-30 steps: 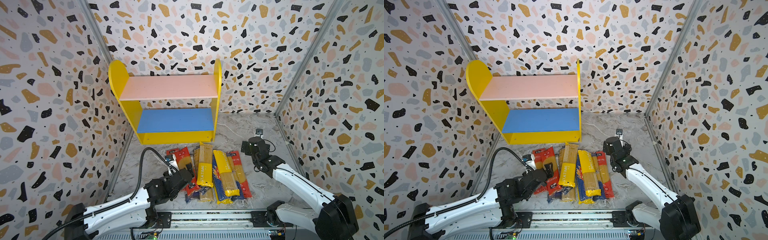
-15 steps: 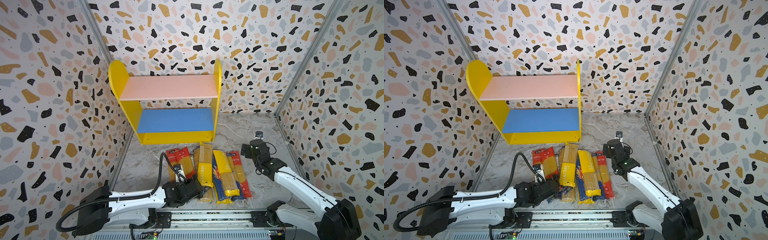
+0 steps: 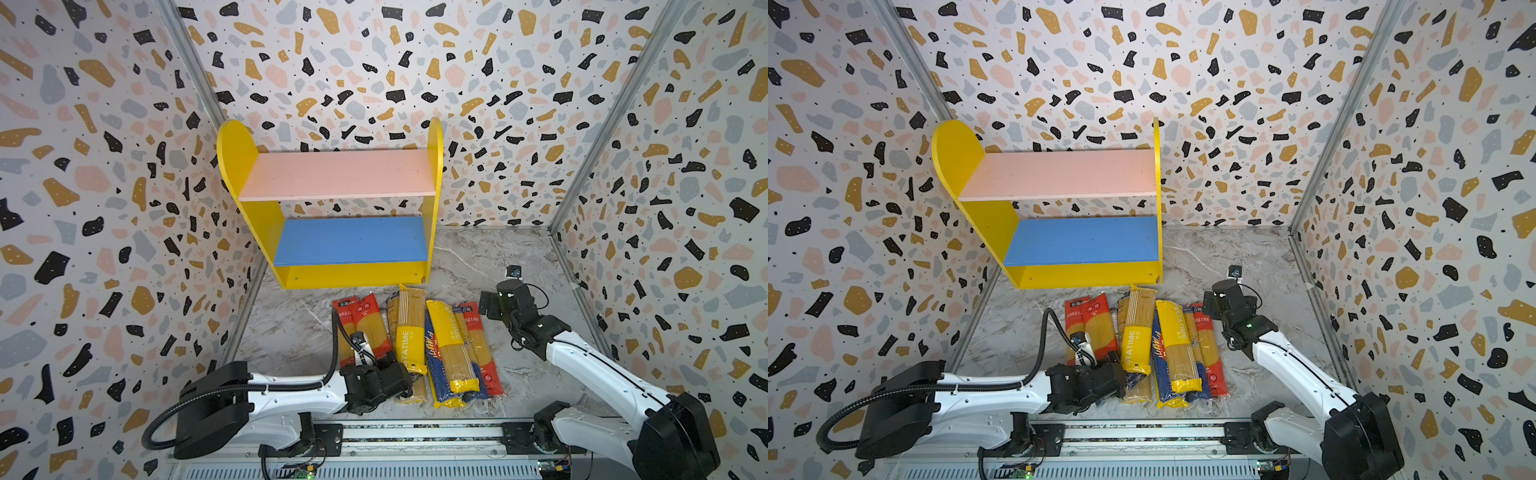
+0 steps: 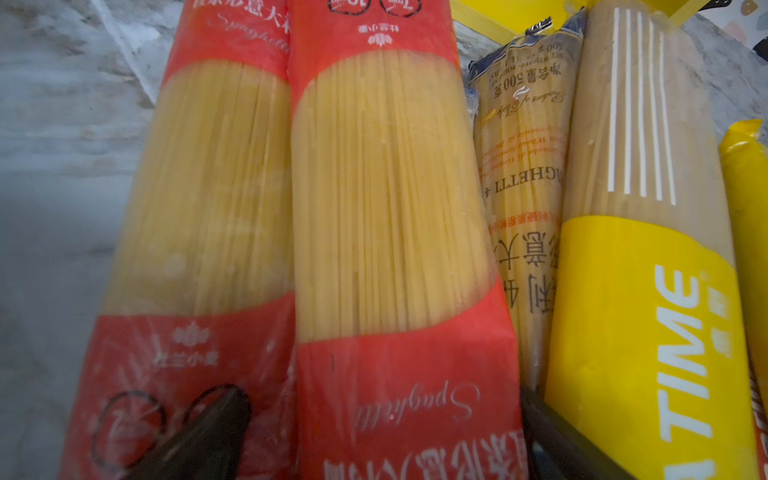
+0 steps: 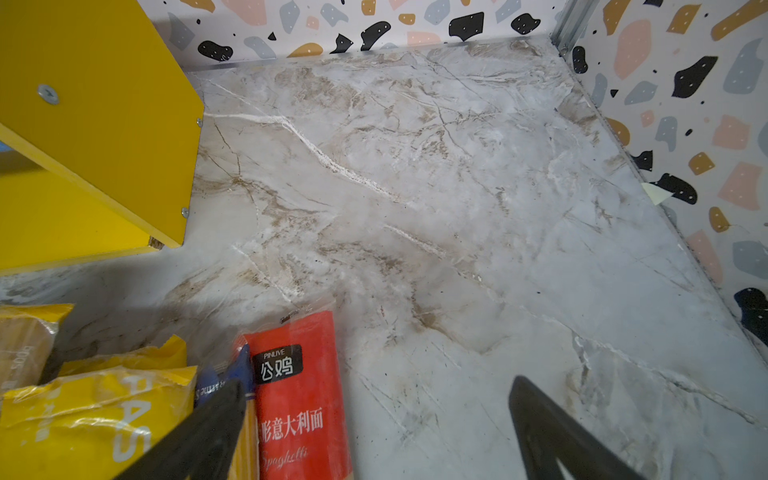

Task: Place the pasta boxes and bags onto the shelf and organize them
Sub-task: 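Reach the left gripper down to the red-and-clear spaghetti bag nearest it, then grasp the red-and-clear spaghetti bag with the left gripper and lift it upright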

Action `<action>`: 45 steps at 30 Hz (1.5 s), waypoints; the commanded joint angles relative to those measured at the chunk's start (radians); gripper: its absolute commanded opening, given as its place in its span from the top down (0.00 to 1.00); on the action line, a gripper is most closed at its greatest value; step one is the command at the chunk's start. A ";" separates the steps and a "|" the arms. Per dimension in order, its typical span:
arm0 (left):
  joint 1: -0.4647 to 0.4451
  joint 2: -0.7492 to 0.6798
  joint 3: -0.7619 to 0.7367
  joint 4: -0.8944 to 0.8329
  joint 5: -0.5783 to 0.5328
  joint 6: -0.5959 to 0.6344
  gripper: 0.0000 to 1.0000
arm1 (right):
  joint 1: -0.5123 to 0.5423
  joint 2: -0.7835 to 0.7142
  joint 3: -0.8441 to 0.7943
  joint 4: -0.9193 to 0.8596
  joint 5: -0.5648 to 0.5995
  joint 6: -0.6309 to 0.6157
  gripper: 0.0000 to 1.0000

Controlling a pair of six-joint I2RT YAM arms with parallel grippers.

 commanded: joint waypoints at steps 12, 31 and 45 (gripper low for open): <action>0.065 0.111 0.082 0.041 0.073 0.064 0.29 | -0.001 0.028 0.047 -0.024 -0.016 0.002 0.01; 0.094 0.012 0.099 -0.109 -0.007 0.146 0.63 | -0.012 0.013 0.045 -0.028 -0.078 -0.003 0.01; 0.148 -0.408 0.009 -0.182 -0.181 0.357 0.79 | -0.010 0.004 0.072 -0.048 -0.094 -0.011 0.01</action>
